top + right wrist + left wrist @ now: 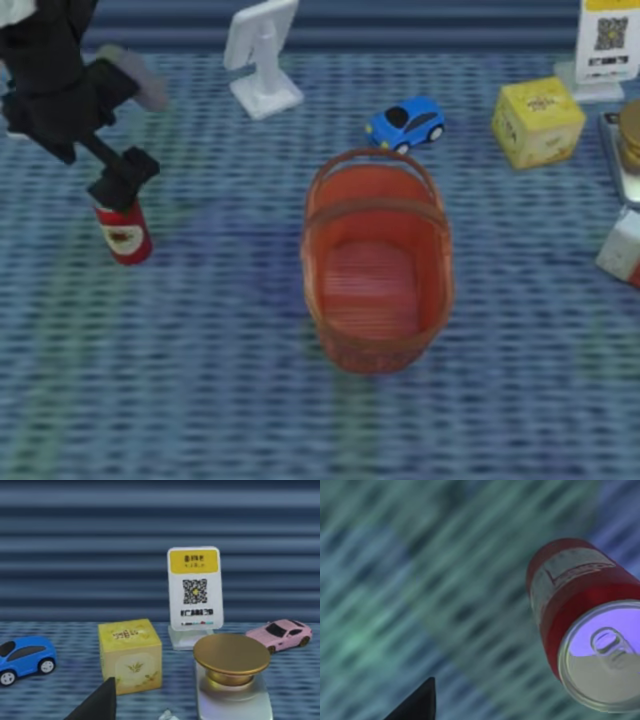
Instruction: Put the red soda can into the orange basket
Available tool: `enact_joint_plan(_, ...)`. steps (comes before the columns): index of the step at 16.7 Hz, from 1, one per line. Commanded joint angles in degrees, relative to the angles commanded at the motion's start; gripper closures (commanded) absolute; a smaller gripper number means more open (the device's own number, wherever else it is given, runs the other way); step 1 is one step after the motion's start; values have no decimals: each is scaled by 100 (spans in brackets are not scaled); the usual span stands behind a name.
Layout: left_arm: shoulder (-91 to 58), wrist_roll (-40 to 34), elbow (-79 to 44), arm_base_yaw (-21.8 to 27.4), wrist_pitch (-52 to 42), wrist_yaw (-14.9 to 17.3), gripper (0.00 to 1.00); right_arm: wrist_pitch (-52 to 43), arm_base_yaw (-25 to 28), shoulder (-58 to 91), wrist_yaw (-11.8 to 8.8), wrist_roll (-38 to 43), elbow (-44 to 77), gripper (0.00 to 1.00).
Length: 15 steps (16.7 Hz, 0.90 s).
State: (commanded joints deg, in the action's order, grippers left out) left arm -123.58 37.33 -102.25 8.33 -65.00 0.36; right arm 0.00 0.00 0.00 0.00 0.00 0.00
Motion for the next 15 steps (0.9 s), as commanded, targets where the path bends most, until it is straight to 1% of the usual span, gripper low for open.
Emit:
enact_joint_plan(3, -384, 124, -275, 23, -246, -17, 0, 0, 0, 0, 0, 0, 0, 0)
enact_joint_plan(9, -389, 124, -246, -4, -218, -17, 0, 0, 0, 0, 0, 0, 0, 0)
enact_joint_plan(15, -633, 135, 329, 18, 610, -15, 0, 0, 0, 0, 0, 0, 0, 0)
